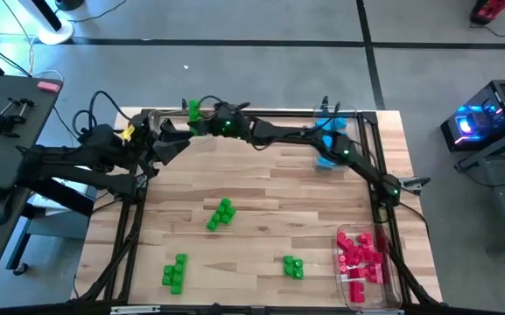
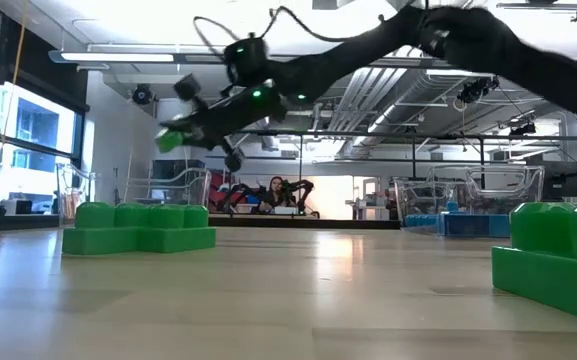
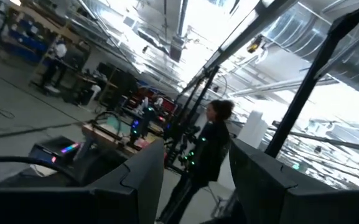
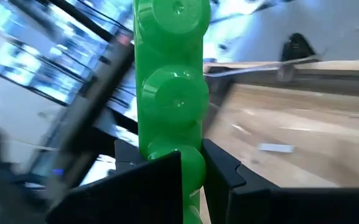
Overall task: Sort blocks
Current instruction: Put the green game piece into the top left transparent bin
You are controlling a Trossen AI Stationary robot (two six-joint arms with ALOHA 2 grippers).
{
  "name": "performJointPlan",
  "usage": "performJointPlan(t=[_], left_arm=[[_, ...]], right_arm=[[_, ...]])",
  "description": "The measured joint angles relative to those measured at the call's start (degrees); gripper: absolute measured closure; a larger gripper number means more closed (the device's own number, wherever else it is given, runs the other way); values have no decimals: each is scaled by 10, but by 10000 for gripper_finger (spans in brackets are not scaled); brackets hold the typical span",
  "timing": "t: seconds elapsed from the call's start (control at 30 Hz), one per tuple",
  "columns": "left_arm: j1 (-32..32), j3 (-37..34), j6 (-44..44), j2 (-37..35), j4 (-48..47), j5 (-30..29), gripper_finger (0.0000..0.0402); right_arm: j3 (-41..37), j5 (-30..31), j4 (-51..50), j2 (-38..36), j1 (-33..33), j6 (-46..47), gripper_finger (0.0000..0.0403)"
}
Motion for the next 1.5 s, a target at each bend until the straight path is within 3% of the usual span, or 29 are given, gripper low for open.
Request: performJointPlan(t=[0.17,0.27,0.43,0.57,0.67,0.9,1.13,1.27,1.5], left_arm=[[-1,0,-18,-1,0,18,234],[0,0,-18,-1,0,18,234],[0,0,6,1,-3,18,234],[0,0,24,2,-2,18,234],[0,0,34,2,-4,18,234],[-1,0,37,3,-36,22,234],[-1,0,27,26,-77,12,234],[-4,0,2,70,-149,16,234],[-49,0,-114,193,-422,38,234]], right_arm=[[130,65,-183,47,0,-48,398],[119,59,-174,44,-7,-76,371],[125,16,-206,43,-17,-86,274],[128,3,-218,26,-16,-136,193],[132,-6,-233,-1,-20,-205,157],[132,-4,-366,-104,-62,-365,148],[125,-22,-653,-177,-62,-494,148],[29,-51,-723,-196,-33,-507,149],[-322,-65,-606,-351,43,-477,149]])
